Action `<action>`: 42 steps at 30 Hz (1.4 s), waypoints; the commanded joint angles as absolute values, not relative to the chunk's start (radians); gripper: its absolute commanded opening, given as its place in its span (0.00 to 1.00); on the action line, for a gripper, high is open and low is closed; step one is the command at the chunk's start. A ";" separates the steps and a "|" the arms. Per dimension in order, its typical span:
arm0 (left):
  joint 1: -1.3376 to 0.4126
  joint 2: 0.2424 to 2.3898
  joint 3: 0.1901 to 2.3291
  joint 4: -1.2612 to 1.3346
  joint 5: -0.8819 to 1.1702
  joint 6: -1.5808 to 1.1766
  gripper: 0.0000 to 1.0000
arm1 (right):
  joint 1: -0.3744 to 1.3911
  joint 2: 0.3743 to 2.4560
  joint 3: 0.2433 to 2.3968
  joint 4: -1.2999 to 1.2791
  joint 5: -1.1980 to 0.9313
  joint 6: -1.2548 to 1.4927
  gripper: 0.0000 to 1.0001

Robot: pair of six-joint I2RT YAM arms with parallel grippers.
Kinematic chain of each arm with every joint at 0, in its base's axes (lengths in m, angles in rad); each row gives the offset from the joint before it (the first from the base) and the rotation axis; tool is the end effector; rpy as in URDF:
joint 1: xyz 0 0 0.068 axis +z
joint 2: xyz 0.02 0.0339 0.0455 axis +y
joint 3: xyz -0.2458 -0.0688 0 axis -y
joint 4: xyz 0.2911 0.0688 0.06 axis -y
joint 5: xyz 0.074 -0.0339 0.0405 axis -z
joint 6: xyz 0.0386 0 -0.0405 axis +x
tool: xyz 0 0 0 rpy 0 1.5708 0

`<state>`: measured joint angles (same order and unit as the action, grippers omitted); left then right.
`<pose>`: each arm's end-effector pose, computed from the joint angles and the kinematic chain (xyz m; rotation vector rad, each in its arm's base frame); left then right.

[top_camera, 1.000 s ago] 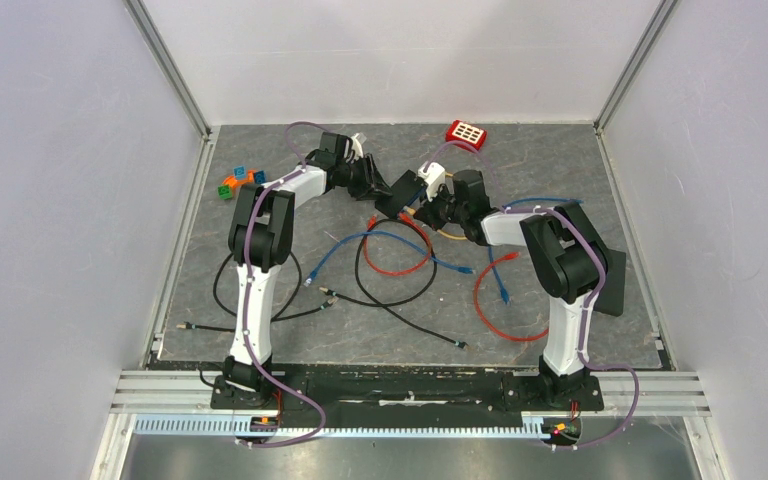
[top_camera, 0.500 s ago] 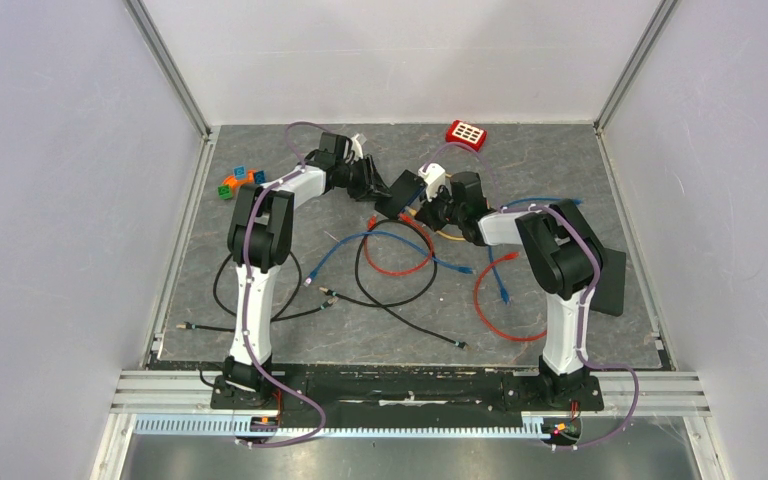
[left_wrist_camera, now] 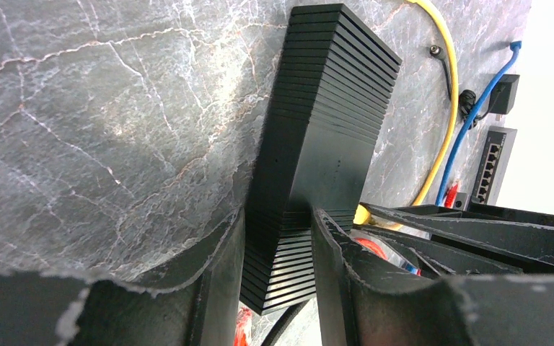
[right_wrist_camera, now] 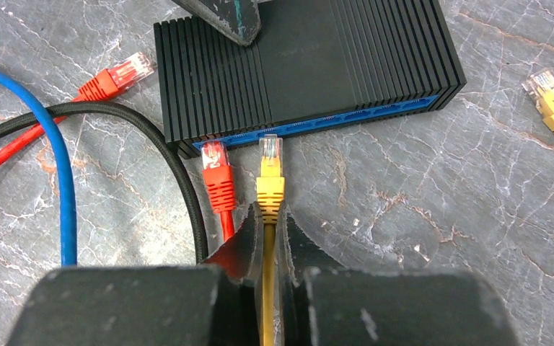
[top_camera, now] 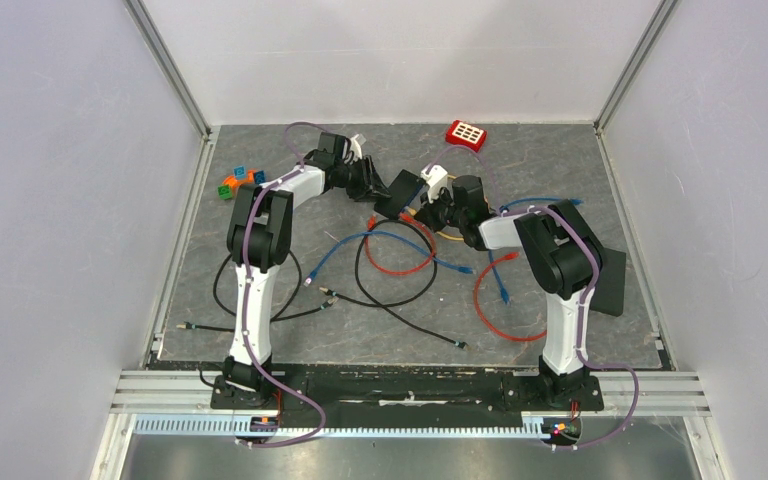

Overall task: Insert the plug into the switch port
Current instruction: Insert the connector into the switch port.

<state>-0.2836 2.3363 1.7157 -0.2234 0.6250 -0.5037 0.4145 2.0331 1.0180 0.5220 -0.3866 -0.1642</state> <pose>0.5044 -0.1705 0.0916 0.0305 2.5019 -1.1032 0.3885 0.1868 0.0659 -0.8172 1.9017 0.5527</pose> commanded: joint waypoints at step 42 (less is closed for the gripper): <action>-0.317 2.407 1.759 -0.222 1.009 -0.363 0.42 | 0.414 2.196 1.308 0.627 -0.578 -0.080 0.00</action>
<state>-0.2424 2.4042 1.7847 -0.1711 0.7723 -0.3603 0.3748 2.1662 1.2133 0.4614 -0.5228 -0.0963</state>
